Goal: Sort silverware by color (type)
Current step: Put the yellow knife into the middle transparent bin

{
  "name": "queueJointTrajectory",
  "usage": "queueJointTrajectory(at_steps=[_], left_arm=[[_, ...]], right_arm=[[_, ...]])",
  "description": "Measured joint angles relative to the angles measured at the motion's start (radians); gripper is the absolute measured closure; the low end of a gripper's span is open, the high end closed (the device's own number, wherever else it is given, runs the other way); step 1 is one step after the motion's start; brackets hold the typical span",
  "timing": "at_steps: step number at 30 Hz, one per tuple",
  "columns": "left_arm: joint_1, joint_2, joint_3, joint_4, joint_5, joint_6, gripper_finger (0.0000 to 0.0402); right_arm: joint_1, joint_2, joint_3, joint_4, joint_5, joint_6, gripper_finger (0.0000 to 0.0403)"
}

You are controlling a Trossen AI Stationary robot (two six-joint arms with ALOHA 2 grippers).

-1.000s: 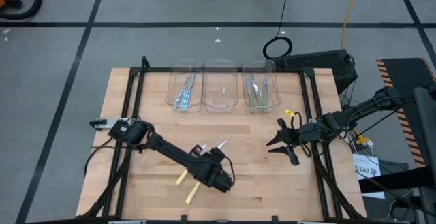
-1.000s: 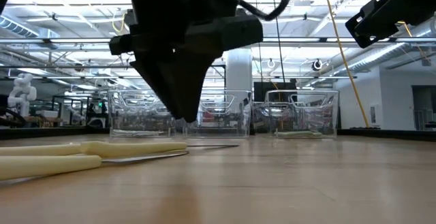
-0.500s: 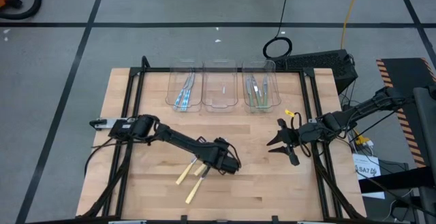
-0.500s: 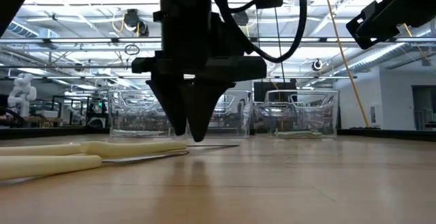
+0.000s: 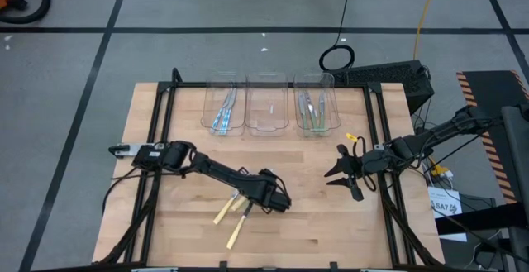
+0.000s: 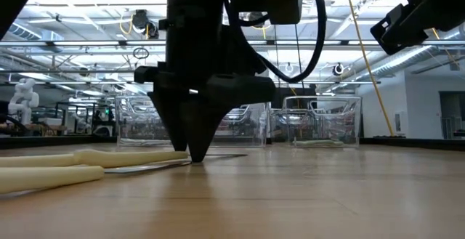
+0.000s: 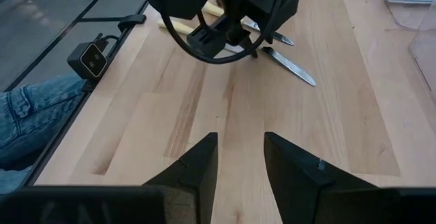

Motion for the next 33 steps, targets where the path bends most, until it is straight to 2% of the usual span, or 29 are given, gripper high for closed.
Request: queueJointTrajectory(at_steps=[3, 9, 11, 15, 17, 33], left_arm=[[-0.006, 0.003, -0.002, 0.020, -0.012, -0.008, 0.0266], [-0.021, 0.005, -0.002, 0.040, -0.050, -0.033, 0.0355], [-0.026, 0.006, -0.002, 0.040, -0.067, -0.028, 0.0373], [-0.028, 0.007, -0.002, 0.043, -0.098, -0.025, 0.0374], [-0.029, 0.007, 0.005, 0.044, -0.111, -0.023, 0.0387], [-0.069, 0.016, 0.169, 0.017, -0.258, 0.053, 0.0392]], right_arm=[[0.000, 0.000, 0.000, -0.001, 0.000, 0.000, 0.0287], [0.000, 0.000, 0.000, -0.001, 0.000, 0.000, 0.0287], [0.000, 0.000, 0.000, 0.000, 0.000, 0.000, 0.0287], [0.000, 0.000, 0.000, 0.002, 0.000, -0.008, 0.0287], [0.000, 0.000, 0.000, 0.003, 0.001, -0.015, 0.0287], [-0.001, 0.000, 0.000, 0.003, 0.001, -0.018, 0.0287]])
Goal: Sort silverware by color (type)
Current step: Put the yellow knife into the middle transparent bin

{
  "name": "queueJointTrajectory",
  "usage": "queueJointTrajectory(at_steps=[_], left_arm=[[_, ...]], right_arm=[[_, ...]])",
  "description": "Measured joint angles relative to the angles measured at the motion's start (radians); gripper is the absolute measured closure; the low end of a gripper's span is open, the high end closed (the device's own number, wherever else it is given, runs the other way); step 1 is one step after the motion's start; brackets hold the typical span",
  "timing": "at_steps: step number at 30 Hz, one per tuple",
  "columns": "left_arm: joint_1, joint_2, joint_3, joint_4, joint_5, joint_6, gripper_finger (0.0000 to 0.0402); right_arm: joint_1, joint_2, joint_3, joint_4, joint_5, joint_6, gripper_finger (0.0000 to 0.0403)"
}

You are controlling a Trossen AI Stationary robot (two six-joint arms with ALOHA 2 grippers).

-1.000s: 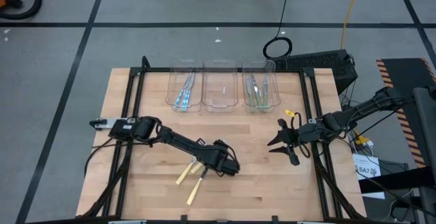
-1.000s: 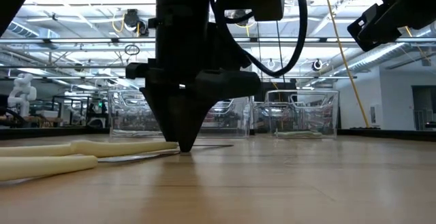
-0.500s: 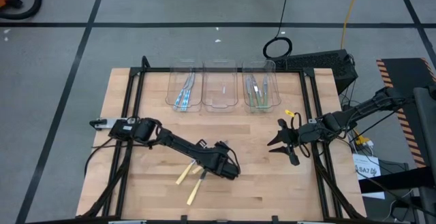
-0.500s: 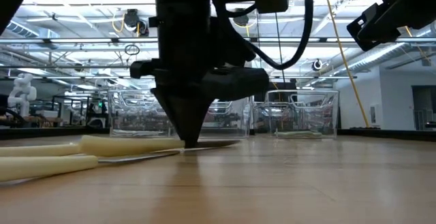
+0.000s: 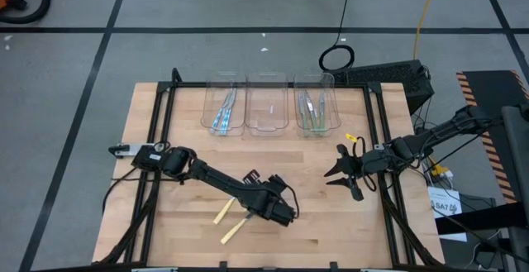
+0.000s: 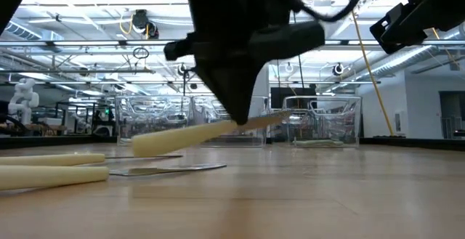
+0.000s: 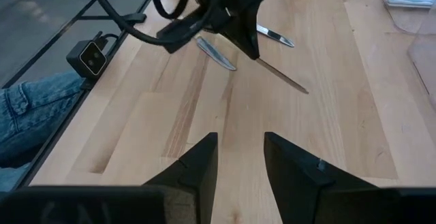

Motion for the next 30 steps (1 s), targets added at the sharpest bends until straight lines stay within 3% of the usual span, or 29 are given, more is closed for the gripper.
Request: queueJointTrajectory(at_steps=[12, 21, 30], left_arm=[[-0.032, -0.003, 0.104, -0.004, -0.132, 0.055, 0.0399], [-0.117, -0.006, 0.285, 0.002, -0.421, 0.171, 0.0400], [-0.187, -0.008, 0.341, 0.038, -0.701, 0.245, 0.0400]], right_arm=[[0.000, 0.000, 0.000, 0.000, 0.001, -0.006, 0.0287], [0.000, 0.007, 0.000, 0.015, 0.134, -0.029, 0.0287], [0.006, 0.105, 0.000, 0.217, 0.129, -0.078, 0.0287]])
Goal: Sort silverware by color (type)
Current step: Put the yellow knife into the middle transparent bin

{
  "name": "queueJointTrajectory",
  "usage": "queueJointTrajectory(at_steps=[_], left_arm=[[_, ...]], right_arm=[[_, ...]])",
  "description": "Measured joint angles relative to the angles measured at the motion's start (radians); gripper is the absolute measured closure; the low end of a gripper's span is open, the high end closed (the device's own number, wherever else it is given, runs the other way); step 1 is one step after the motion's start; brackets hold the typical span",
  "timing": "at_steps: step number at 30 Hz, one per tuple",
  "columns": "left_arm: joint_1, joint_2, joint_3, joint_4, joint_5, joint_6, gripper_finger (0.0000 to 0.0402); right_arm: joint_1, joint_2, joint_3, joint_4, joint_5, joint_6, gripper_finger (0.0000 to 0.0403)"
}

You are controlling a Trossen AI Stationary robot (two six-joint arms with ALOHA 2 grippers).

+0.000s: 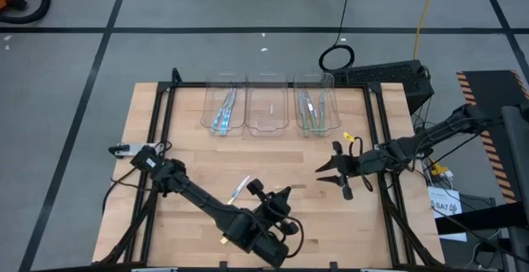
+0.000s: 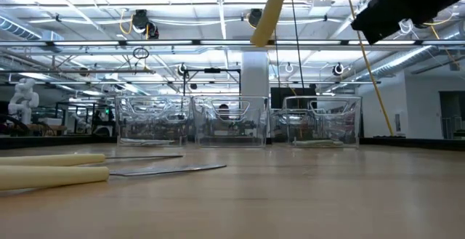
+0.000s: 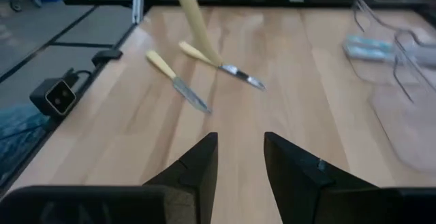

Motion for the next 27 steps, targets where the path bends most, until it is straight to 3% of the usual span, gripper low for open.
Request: queueJointTrajectory(at_steps=[5, 14, 18, 27], left_arm=[[-0.004, 0.000, 0.000, 0.043, -0.032, 0.011, 0.0400], [-0.006, 0.000, 0.000, 0.351, -0.035, 0.243, 0.0401], [-0.013, 0.000, 0.000, 0.456, -0.031, 0.337, 0.0401], [-0.031, 0.000, 0.000, 0.456, -0.031, 0.344, 0.0401]], right_arm=[[0.000, 0.103, 0.000, 0.182, -0.038, -0.018, 0.0287], [0.003, 0.280, 0.000, 0.529, -0.288, -0.044, 0.0287], [0.012, 0.329, 0.000, 0.631, -0.288, -0.060, 0.0287], [0.011, 0.361, 0.000, 0.659, -0.259, -0.074, 0.0287]])
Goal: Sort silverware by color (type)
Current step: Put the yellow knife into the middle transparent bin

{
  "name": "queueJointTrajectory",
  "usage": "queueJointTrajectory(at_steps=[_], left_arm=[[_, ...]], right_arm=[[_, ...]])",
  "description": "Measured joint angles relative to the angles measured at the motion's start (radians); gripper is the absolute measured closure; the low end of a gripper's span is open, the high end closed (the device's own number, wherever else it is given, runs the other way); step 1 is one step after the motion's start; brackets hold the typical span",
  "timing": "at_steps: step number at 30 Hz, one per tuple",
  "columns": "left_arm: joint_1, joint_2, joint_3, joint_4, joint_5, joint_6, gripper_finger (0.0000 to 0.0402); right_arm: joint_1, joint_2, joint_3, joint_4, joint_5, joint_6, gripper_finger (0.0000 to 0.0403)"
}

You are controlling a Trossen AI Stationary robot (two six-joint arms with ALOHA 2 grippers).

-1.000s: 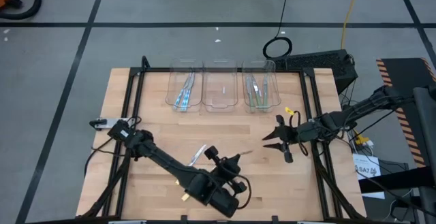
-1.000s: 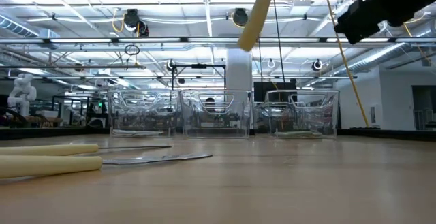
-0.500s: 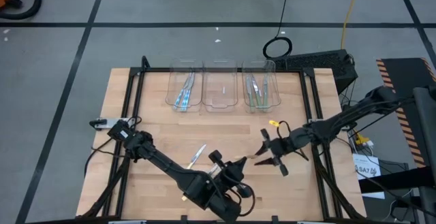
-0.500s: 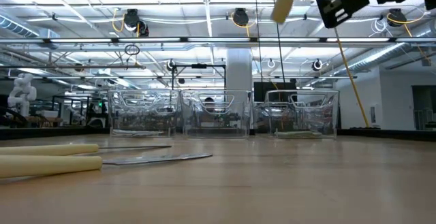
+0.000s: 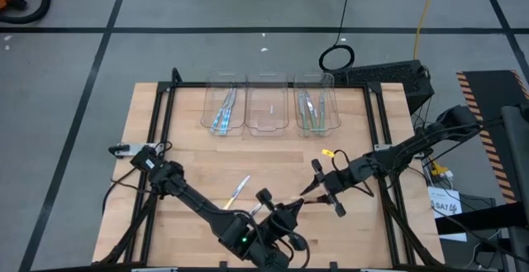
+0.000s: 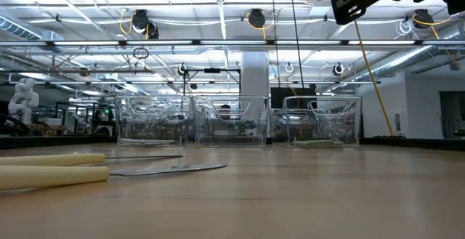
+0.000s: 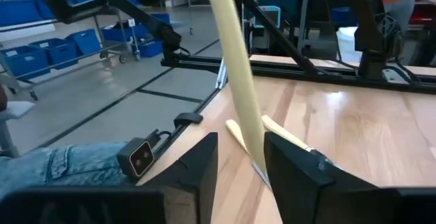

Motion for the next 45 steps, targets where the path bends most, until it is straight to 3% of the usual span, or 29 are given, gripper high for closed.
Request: queueJointTrajectory(at_steps=[7, 15, 23, 28, 35, 41, 45], left_arm=[[0.001, 0.000, 0.000, -0.009, -0.002, 0.000, 0.0401], [0.010, 0.000, 0.000, -0.006, 0.028, -0.009, 0.0401], [0.037, 0.000, 0.000, -0.006, 0.065, -0.012, 0.0401], [0.033, 0.000, 0.000, -0.006, 0.065, -0.007, 0.0401], [0.034, 0.000, 0.000, -0.006, 0.060, -0.004, 0.0401], [0.032, 0.000, 0.000, -0.007, 0.057, -0.009, 0.0396], [0.032, 0.001, 0.000, -0.020, 0.062, -0.065, 0.0365]], right_arm=[[0.000, -0.009, 0.000, -0.008, 0.079, -0.015, 0.0272], [0.001, 0.019, 0.000, 0.005, 0.107, -0.037, 0.0240], [0.001, 0.081, 0.000, 0.075, 0.101, -0.038, 0.0236], [0.001, 0.097, 0.000, 0.088, 0.101, -0.032, 0.0263], [0.004, 0.095, 0.000, 0.086, 0.062, -0.033, 0.0369], [0.003, 0.095, 0.000, 0.088, 0.050, -0.029, 0.0372], [0.003, 0.089, 0.000, 0.083, 0.054, -0.005, 0.0370]])
